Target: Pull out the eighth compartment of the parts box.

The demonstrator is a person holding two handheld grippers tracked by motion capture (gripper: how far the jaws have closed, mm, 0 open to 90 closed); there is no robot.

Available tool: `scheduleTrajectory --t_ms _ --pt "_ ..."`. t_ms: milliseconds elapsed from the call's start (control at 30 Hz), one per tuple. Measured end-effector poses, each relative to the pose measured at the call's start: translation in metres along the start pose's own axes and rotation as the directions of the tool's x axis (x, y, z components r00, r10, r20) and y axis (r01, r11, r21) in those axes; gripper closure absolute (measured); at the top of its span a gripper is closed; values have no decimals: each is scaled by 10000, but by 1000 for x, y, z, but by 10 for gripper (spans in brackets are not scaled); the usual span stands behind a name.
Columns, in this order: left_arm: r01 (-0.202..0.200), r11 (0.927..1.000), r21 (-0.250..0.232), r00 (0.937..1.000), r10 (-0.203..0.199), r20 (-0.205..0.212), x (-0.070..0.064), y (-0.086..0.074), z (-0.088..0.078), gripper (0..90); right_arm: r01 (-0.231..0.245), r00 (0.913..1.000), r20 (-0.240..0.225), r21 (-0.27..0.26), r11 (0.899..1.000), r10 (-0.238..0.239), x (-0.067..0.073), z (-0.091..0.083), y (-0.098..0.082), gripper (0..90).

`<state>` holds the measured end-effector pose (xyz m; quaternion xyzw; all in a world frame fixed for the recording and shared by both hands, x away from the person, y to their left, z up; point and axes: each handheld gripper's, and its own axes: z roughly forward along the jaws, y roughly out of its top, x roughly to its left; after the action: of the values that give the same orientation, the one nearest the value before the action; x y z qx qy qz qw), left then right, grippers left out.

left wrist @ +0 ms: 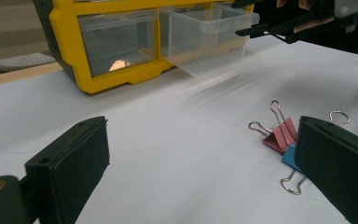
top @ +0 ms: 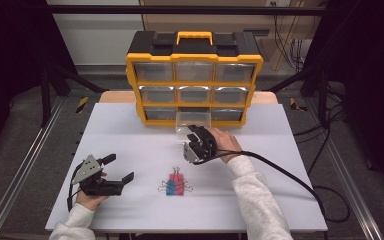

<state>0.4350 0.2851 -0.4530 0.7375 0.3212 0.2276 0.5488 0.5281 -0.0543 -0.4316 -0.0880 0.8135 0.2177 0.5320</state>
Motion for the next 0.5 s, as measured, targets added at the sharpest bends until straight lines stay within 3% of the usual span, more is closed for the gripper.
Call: scheduleTrajectory --t_ms 67,100,133,167,267,333,367,400,433,500 --pt "31 10000 -26 10000 -31 -1 0 0 0 28 -847 9963 -143 -158 9963 845 -5 -3 0 513" --pt "31 10000 -26 10000 -31 -1 0 0 0 28 -847 9963 -143 -158 9963 845 -5 -3 0 513" --pt "36 10000 -35 10000 -36 -1 0 0 0 28 -1335 9908 -243 -261 9907 1329 -8 -5 0 491" --pt "47 10000 -41 10000 -47 0 0 0 0 28 -2408 9701 -443 -474 9694 2388 -13 -9 0 442" --pt "36 10000 -29 10000 -36 8 0 0 0 28 -3820 9239 -604 -940 9194 3777 -20 -16 0 399" --pt "33 10000 -18 10000 -33 14 0 0 0 28 -4728 8811 -708 -1125 8739 4676 -24 -21 0 366" --pt "5 10000 4 10000 -5 17 0 0 0 28 -5181 8553 -763 -1243 8462 5125 -26 -24 0 347" --pt "5 10000 4 10000 -5 17 0 0 0 28 -5181 8553 -763 -1243 8462 5125 -26 -24 0 347" --pt "11 10000 0 10000 -11 20 0 0 0 28 -6060 7953 -895 -1410 7828 5996 -30 -29 -1 302" --pt "46 10000 -21 10000 -46 15 0 0 0 28 -6752 7372 -1031 -1473 7228 6677 -33 -34 -1 249"
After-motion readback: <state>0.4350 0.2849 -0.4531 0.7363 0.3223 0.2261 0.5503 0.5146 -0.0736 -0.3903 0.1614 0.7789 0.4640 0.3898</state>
